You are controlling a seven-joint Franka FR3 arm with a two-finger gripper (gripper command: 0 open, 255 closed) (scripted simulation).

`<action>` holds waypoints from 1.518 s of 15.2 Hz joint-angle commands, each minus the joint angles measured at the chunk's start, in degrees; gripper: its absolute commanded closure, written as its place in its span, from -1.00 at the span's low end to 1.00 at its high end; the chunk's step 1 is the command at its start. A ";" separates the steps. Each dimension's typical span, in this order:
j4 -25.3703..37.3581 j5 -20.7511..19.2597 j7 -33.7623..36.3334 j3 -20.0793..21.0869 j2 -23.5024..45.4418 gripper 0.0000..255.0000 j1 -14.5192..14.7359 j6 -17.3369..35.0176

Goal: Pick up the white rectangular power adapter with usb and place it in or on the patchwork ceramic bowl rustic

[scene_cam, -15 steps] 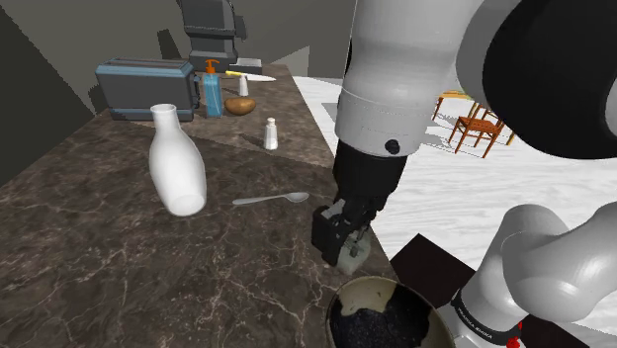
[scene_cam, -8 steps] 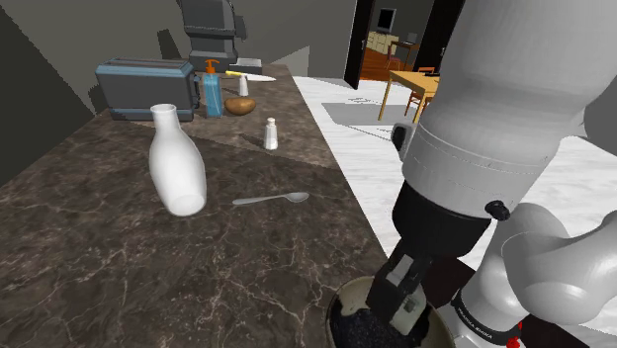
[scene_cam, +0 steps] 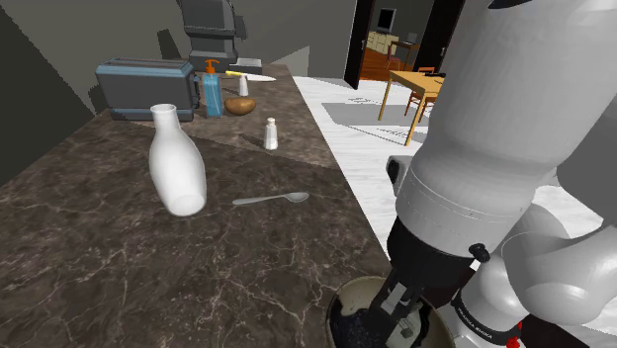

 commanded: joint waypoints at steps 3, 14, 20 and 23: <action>-2.20 0.72 -0.24 0.77 -0.18 1.00 0.28 2.05; -2.20 0.73 -0.24 0.77 -0.18 -1.00 0.28 2.05; 4.89 -1.55 0.38 -1.85 0.37 -1.00 -0.53 -4.62; 4.88 -1.55 0.38 -1.85 0.37 -1.00 -0.53 -4.62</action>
